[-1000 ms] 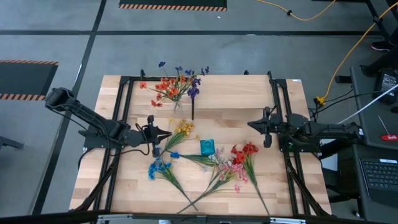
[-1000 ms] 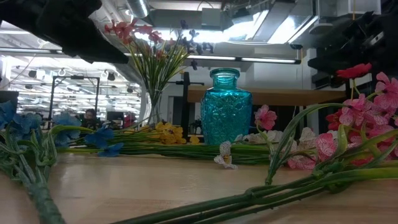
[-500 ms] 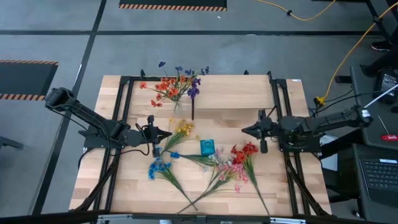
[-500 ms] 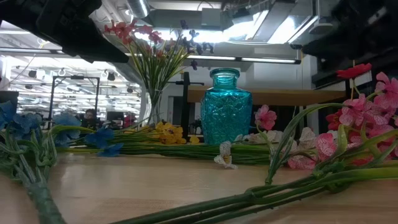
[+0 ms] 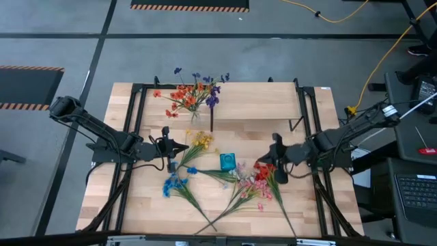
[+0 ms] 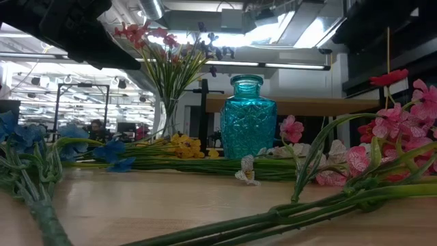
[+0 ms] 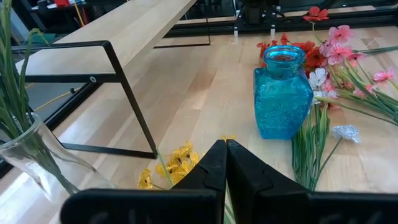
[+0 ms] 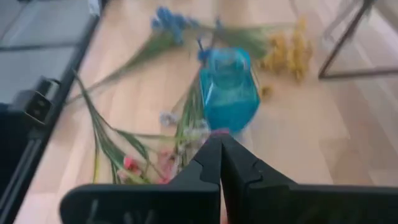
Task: Pick and place flowers into a vace then onto a shelf
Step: Put the red flowers into the transparent vase
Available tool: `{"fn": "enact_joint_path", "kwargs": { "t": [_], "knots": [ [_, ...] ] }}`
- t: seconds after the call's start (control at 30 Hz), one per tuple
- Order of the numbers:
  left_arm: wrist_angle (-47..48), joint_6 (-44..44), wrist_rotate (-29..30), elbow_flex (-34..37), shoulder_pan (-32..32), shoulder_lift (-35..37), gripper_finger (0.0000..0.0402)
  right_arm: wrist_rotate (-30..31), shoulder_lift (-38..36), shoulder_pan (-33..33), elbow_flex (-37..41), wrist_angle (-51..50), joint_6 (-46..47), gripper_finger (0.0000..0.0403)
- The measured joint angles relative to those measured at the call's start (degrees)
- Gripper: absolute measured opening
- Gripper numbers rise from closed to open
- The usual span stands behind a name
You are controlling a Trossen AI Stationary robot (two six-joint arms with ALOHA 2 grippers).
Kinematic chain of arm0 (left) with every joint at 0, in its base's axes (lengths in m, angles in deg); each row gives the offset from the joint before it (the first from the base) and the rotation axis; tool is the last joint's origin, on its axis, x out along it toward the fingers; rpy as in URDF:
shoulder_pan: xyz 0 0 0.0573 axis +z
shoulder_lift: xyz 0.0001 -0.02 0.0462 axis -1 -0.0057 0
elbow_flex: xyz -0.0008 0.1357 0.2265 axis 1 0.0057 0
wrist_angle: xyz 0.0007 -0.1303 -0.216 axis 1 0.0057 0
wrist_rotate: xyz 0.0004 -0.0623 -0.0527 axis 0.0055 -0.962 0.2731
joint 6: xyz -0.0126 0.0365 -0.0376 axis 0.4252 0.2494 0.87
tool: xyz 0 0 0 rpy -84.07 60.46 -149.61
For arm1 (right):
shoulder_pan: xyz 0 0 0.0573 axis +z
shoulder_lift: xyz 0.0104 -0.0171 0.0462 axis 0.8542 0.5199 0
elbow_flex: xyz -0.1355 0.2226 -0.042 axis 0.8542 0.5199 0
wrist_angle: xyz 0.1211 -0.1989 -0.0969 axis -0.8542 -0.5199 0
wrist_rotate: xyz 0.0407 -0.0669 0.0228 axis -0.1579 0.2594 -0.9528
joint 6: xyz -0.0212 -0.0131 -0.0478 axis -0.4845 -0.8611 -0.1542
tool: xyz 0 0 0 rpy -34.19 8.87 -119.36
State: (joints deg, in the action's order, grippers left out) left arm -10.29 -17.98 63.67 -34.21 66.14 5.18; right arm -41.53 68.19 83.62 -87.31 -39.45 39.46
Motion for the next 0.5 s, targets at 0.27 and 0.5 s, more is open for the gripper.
{"fn": "enact_joint_path", "kwargs": {
  "t": [0.27, 0.5],
  "knots": [
    [0.0, 0.2, 0.0, 0.0, 0.0, 0.0, 0.0007, 6.2, 11.4, 8.5, -10.6, -7.4, 5.9, 0.0000],
    [0.0, 0.2, 0.1, 0.0, 0.0, 0.0, 0.0005, 6.5, 19.7, 12.8, -19.6, -9.0, 4.1, 0.0000]
  ]
}}
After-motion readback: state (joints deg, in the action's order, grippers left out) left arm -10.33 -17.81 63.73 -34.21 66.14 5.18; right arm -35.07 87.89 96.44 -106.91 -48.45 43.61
